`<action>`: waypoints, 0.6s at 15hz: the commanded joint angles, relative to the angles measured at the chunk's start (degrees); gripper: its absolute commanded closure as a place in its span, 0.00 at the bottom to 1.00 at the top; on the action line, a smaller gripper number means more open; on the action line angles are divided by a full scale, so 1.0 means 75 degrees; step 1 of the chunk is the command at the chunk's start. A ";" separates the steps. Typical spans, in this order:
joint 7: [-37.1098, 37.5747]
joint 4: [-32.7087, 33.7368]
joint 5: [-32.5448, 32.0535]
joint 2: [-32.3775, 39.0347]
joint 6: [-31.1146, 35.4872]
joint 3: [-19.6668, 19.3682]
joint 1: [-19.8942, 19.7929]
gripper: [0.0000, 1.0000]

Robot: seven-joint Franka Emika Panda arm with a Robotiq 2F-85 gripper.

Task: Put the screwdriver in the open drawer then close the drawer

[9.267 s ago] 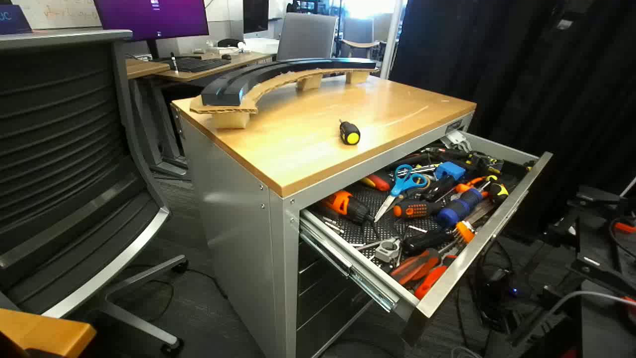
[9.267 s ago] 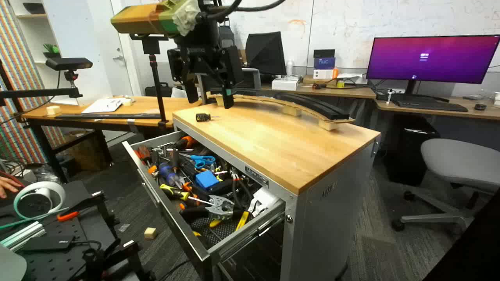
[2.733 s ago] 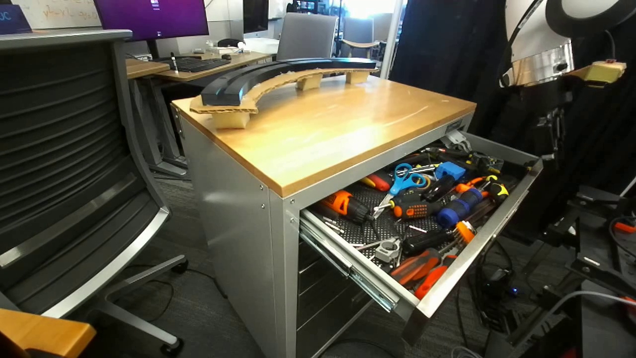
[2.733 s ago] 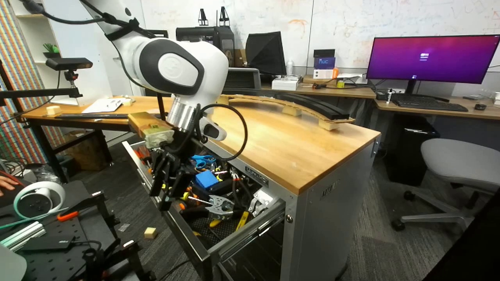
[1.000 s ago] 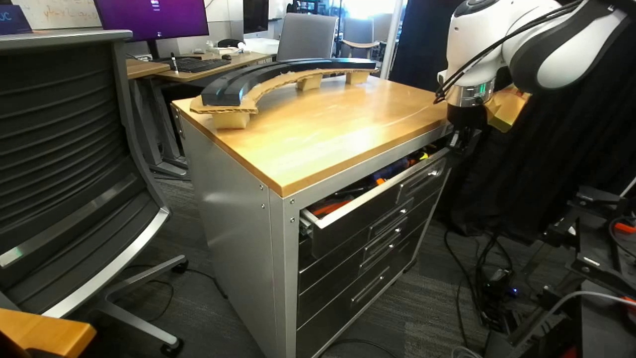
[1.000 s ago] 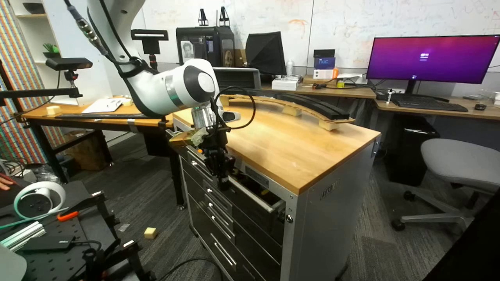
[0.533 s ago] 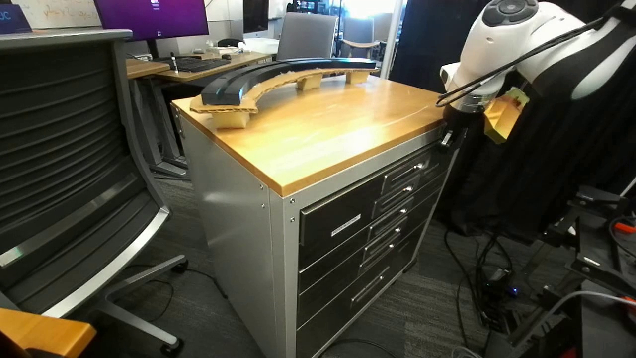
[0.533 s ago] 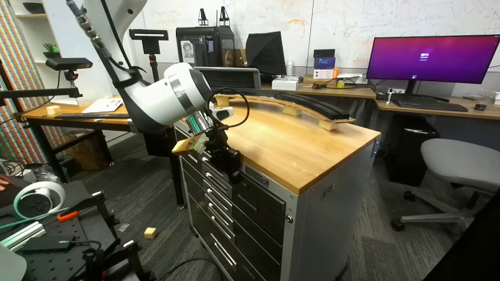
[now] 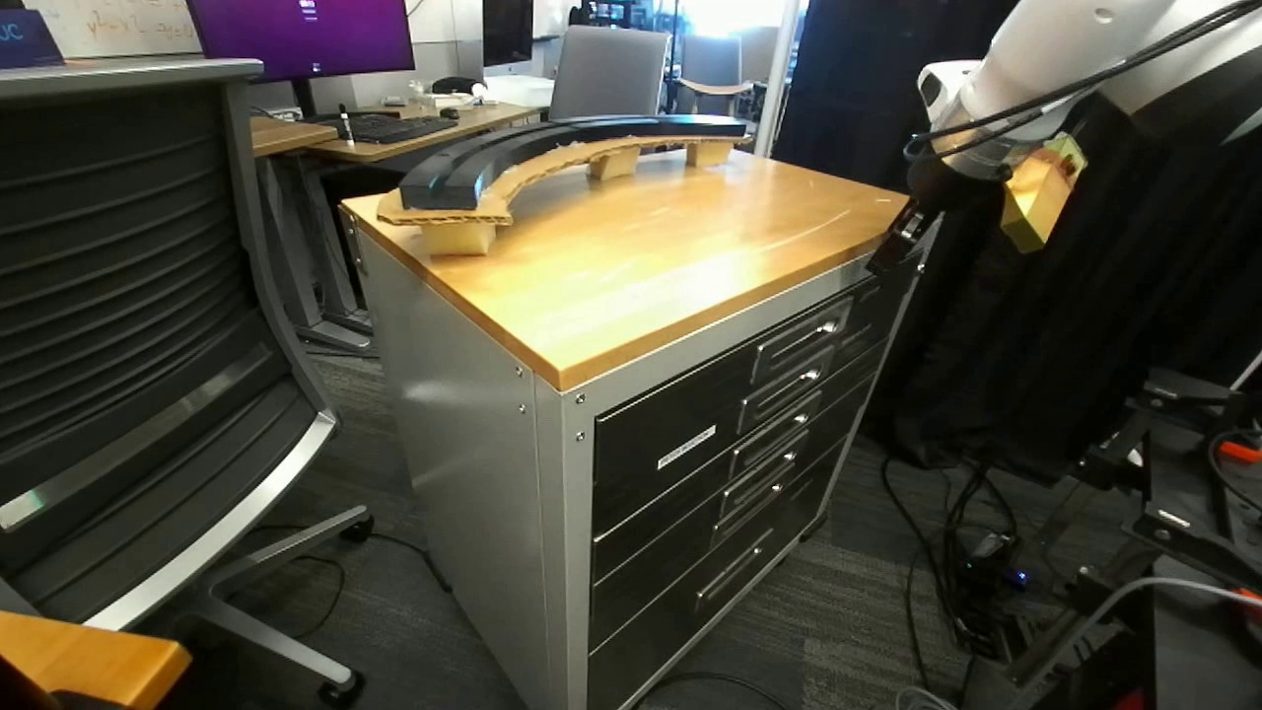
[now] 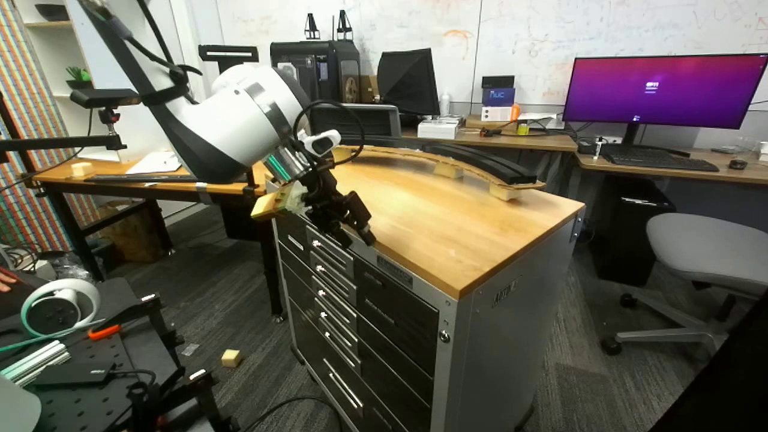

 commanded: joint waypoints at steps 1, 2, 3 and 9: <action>-0.2022 -0.0764 0.1379 -0.1275 -0.0249 0.0982 -0.0812 0.00; -0.2594 -0.0878 0.1971 -0.1316 -0.0293 0.1222 -0.0892 0.00; -0.3183 -0.0947 0.2651 -0.1425 -0.0399 0.1449 -0.0937 0.00; -0.4109 -0.0858 0.3902 -0.1200 -0.0693 0.1723 -0.0806 0.00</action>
